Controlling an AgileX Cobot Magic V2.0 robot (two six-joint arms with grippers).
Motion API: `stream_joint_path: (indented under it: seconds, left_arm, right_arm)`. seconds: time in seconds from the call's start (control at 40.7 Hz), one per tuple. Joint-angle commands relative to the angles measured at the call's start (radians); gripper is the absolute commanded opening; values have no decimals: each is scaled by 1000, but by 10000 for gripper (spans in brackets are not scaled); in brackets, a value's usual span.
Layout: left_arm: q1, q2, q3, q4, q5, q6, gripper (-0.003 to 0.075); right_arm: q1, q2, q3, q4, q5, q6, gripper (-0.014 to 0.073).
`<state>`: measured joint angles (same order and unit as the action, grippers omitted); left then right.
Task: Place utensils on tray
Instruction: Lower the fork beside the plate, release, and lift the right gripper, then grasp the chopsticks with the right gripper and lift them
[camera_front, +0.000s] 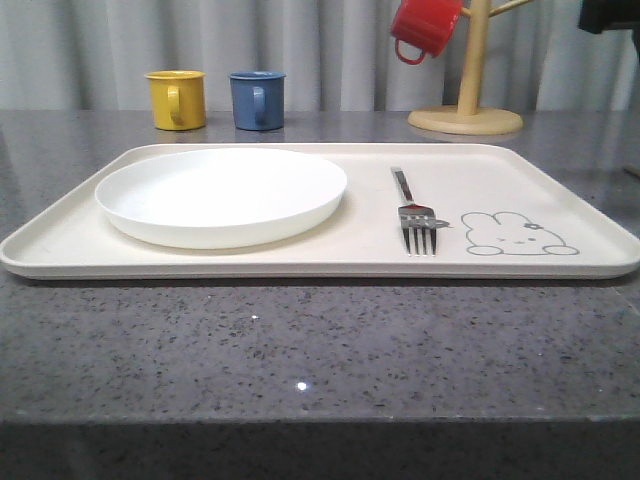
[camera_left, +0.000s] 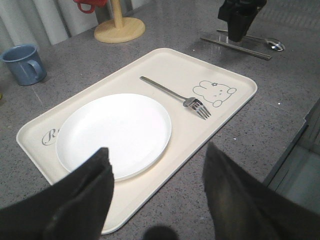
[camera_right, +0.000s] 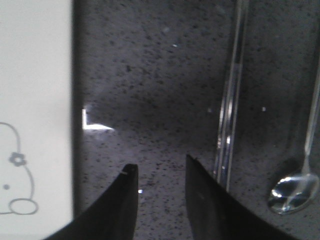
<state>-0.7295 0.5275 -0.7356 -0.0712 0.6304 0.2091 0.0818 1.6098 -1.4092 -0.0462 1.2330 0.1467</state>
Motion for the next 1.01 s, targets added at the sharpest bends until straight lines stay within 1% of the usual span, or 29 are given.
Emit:
stream_joint_path:
  seconds: [0.0, 0.147, 0.369, 0.983]
  left_arm:
    - [-7, 2, -25, -14, -77, -13, 391]
    - [-7, 2, -25, -14, -77, -13, 391]
    - [-7, 2, -25, -14, -77, -13, 391]
    - [-7, 2, -25, -14, -77, -13, 391]
  right_arm:
    - [-46, -45, -14, -13, 100, -55, 276]
    - [-97, -42, -11, -13, 75, -88, 276]
    - [-160, -6, -10, -14, 96, -118, 276]
    - [-166, 115, -11, 46, 90, -153, 276]
